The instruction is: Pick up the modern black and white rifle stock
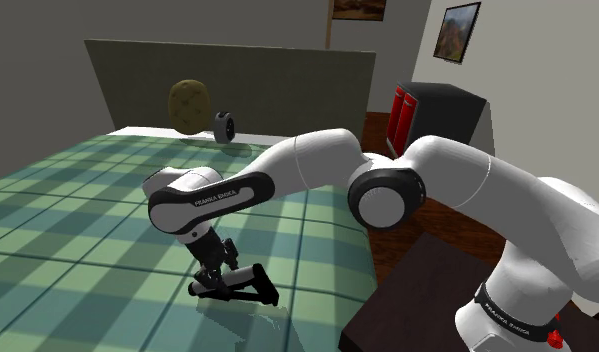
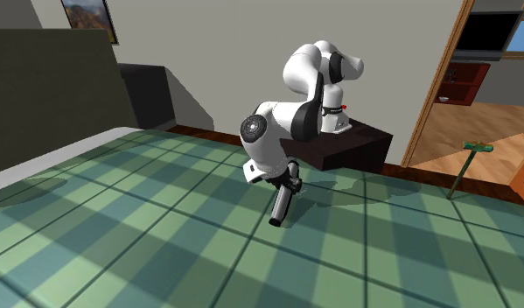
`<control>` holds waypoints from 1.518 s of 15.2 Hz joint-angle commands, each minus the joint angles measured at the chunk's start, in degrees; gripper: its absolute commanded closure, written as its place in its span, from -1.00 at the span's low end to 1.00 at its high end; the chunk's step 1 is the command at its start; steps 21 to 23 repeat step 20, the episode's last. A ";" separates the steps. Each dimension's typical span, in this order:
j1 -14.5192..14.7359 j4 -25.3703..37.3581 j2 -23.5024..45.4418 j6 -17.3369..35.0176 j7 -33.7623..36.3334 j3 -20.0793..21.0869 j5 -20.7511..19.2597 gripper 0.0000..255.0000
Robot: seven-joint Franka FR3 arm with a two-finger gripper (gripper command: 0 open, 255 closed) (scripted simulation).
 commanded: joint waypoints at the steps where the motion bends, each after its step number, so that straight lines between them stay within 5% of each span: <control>1: 0.00 -0.04 0.03 0.00 0.01 0.00 0.01 1.00; 23: -0.38 -0.88 -6.79 -5.97 0.56 0.62 0.60 1.00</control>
